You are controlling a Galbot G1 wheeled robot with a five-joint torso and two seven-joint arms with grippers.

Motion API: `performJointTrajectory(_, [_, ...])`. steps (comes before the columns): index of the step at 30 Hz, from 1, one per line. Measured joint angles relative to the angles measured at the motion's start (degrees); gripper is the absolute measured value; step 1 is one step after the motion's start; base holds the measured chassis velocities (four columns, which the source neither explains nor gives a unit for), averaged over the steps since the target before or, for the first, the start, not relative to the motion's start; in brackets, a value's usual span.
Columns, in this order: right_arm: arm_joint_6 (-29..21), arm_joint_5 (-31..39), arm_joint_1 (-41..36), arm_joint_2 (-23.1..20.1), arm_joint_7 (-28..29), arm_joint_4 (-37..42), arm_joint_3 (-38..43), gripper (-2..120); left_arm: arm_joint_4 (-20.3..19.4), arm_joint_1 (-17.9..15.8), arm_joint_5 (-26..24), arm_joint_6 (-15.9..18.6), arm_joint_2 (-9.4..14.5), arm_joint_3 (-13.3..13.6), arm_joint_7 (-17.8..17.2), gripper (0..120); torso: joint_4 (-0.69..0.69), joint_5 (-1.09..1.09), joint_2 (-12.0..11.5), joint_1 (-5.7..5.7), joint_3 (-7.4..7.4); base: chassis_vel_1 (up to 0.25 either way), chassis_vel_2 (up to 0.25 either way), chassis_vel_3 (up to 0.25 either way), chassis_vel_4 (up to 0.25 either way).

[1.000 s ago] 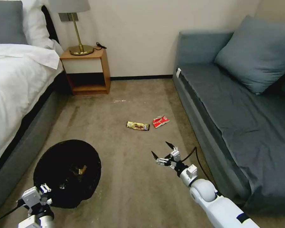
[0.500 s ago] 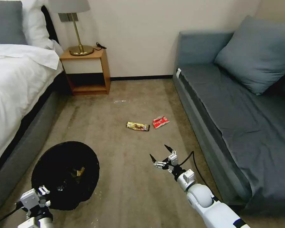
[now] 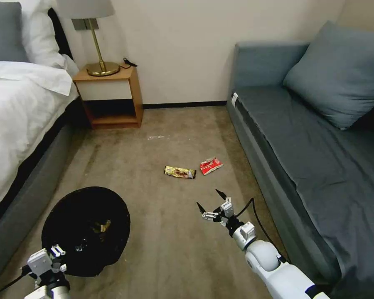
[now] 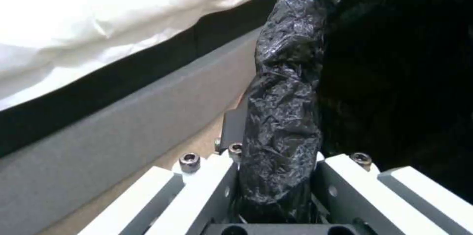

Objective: Pick up the trash bin, then pick up the garbage on the floor and place it into the trash bin.

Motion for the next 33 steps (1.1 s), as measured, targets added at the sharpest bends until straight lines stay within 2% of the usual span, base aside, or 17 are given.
performJointTrajectory(33, [3.0, -3.42, -1.3, 0.66, -1.24, -2.54, 1.03, 100, 2.1, -1.03, 0.12, -0.01, 0.0, 0.25, -0.13, 3, 0.0, 0.0, 0.0, 0.0, 0.0, -0.119, 0.119, 0.118, -0.115])
